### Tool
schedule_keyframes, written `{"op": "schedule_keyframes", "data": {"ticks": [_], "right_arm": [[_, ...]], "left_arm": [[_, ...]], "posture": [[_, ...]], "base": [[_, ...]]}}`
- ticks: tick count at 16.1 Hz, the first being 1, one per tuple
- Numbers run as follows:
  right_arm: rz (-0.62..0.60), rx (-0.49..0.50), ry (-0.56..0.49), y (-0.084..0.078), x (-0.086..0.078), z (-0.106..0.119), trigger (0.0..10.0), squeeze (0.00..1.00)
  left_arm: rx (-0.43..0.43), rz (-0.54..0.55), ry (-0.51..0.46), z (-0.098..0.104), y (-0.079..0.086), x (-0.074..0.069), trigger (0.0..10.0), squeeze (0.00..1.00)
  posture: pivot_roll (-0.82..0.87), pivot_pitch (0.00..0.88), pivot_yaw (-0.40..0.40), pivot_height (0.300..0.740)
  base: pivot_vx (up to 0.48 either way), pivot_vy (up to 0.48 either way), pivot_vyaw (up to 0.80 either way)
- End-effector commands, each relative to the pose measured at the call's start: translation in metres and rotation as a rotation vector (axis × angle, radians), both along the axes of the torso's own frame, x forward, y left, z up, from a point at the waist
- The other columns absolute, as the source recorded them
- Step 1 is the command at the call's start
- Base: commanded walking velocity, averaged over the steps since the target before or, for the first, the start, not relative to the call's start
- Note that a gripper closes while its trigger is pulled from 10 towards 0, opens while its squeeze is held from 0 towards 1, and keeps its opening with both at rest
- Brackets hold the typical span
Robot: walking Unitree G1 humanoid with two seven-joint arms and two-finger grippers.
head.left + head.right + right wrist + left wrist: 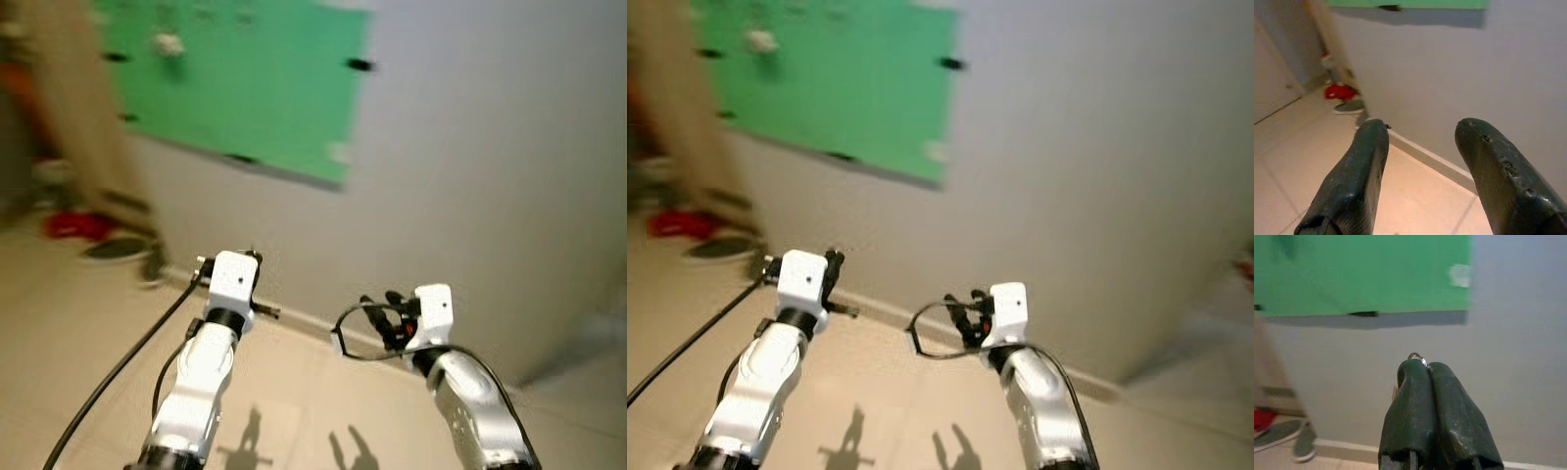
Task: Hang keys on a hook
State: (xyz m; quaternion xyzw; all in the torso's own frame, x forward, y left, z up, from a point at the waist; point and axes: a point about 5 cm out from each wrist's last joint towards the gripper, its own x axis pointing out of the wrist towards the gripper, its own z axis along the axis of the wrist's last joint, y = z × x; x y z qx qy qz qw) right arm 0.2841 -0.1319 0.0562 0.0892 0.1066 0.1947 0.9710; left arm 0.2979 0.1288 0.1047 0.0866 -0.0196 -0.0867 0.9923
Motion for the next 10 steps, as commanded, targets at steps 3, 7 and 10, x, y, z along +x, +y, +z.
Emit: {"op": "schedule_keyframes", "data": {"ticks": [3,7,10], "right_arm": [[0.032,-0.052,-0.019,-0.005,0.001,0.001,10.0,0.00],[0.188,-0.184,-0.111,-0.013,0.007,0.020,10.0,0.00],[0.311,-0.238,-0.141,-0.012,0.005,0.031,10.0,0.00]], "left_arm": [[0.037,-0.027,0.028,0.000,0.000,0.006,10.0,0.00],[0.189,-0.176,0.095,0.002,0.005,0.022,10.0,0.00],[0.374,-0.384,0.073,0.020,-0.012,0.037,10.0,0.00]], "posture": [[-0.01,0.000,-0.081,0.740],[-0.02,0.000,-0.086,0.740],[-0.03,0.000,-0.089,0.740]], "base": [[0.000,0.160,0.20],[0.000,0.000,0.00],[0.000,0.000,0.00]]}}
